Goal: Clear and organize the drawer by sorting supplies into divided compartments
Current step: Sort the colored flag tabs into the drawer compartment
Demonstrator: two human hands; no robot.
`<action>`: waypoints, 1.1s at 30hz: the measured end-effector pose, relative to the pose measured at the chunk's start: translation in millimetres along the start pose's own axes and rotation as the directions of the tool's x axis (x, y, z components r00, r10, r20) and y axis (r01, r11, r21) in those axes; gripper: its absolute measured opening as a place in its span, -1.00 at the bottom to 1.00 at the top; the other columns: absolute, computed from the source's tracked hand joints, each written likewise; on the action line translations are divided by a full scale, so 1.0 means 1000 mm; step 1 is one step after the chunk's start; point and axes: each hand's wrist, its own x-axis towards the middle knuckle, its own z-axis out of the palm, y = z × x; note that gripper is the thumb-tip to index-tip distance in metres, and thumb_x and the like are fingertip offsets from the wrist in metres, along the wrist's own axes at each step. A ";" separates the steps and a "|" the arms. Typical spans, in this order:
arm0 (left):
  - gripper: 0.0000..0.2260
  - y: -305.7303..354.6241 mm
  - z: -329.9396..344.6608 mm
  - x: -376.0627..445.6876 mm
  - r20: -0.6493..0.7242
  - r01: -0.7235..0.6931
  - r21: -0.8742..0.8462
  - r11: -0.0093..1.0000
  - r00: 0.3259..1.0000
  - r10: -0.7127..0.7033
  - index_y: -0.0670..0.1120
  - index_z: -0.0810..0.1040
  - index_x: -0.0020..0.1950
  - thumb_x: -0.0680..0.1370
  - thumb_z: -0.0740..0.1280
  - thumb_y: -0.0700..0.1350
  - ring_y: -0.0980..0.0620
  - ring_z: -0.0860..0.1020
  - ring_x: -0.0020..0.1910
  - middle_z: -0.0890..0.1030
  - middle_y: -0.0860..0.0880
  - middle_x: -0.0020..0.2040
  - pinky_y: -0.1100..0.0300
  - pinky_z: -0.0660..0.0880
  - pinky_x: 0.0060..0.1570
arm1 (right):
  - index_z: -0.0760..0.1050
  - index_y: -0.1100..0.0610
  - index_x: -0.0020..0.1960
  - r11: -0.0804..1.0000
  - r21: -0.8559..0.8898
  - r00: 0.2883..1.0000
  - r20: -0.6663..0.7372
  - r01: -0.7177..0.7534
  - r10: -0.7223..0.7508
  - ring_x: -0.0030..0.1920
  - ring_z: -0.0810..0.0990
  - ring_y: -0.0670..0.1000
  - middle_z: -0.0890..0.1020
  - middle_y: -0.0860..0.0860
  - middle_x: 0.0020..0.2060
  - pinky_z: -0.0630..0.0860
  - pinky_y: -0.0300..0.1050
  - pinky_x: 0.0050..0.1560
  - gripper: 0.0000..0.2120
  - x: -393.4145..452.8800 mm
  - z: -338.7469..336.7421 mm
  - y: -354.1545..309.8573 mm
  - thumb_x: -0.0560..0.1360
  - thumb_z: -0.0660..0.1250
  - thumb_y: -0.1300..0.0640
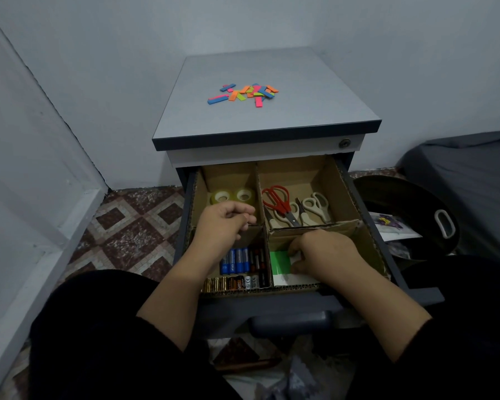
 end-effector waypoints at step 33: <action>-0.82 -0.004 -0.002 0.003 0.007 -0.010 0.005 1.000 1.000 0.010 -0.07 0.62 0.01 0.57 0.26 -0.28 0.21 0.53 -0.26 0.68 -0.02 -0.09 0.33 0.42 -0.31 | 0.48 0.15 0.23 0.907 0.049 0.901 0.143 -0.419 0.409 0.19 0.53 0.13 0.54 0.09 0.17 0.48 -0.01 0.09 -0.73 -0.012 -0.008 0.022 0.53 0.24 0.22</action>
